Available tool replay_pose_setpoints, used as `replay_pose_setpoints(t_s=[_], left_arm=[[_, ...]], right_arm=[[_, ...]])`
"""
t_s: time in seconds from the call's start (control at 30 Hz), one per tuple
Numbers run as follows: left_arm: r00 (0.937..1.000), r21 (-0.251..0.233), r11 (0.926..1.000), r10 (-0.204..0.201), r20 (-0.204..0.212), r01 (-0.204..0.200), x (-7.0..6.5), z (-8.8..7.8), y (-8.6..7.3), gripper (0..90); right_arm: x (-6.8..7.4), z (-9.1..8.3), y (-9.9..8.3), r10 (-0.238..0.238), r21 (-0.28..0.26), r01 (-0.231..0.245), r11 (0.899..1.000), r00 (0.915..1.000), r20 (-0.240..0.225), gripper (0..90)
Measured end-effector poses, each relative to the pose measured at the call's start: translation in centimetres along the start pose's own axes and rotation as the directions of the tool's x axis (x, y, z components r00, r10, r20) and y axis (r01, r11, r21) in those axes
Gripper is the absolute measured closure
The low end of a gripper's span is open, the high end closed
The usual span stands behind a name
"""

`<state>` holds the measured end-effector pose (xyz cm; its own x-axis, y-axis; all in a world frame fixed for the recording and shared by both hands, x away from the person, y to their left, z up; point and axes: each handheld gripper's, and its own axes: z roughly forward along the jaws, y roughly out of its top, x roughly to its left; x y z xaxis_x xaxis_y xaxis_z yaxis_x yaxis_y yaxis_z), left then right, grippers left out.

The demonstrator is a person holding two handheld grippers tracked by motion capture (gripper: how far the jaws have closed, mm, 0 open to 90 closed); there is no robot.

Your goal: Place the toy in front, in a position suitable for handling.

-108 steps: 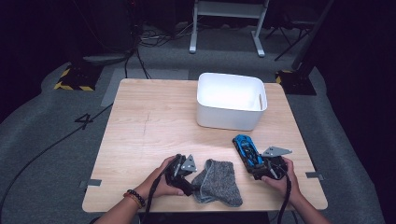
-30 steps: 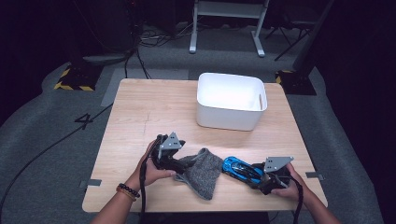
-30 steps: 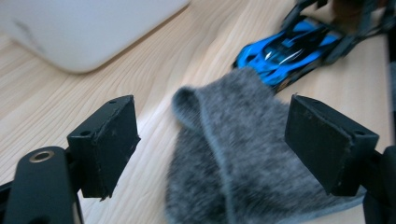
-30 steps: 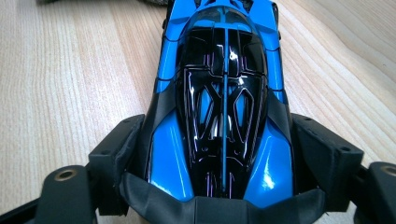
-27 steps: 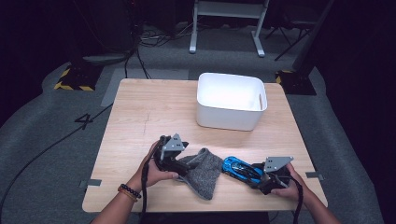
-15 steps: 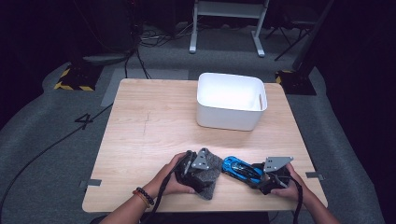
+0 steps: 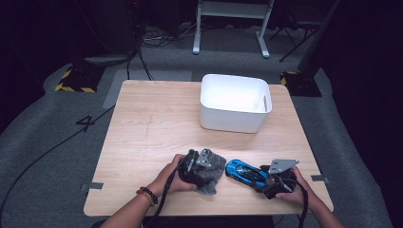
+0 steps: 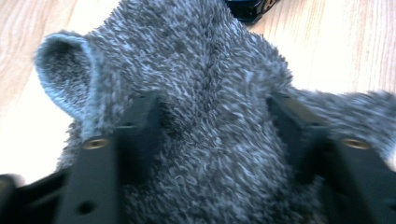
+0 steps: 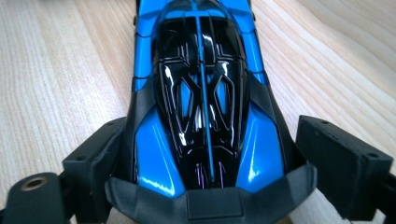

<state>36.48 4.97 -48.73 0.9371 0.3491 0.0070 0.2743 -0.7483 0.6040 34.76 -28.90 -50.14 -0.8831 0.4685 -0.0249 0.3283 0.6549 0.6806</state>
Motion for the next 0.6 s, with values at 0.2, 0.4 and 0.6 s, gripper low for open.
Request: replay_pose_setpoints(t_s=[0.2,0.4,0.6], left_arm=[[1.0000,0.009,0.9999,-0.009,0.003,0.009,0.35,-0.28,-0.03,57.0],[0.9997,0.006,0.9998,-0.021,0.010,0.021,0.45,-0.28,-0.08,57.3],[0.9996,-0.008,0.9997,-0.023,0.018,0.023,0.47,-0.34,-0.03,57.6]], right_arm=[[-0.04,-0.24,-0.06,0.021,0.015,-0.021,1.000,0.9997,0.016,11.7],[-0.11,-0.60,-0.04,0.006,0.044,-0.008,0.999,0.9980,0.062,8.8],[-0.65,-0.73,-0.42,0.029,0.014,-0.029,0.999,0.9988,0.039,17.2]])
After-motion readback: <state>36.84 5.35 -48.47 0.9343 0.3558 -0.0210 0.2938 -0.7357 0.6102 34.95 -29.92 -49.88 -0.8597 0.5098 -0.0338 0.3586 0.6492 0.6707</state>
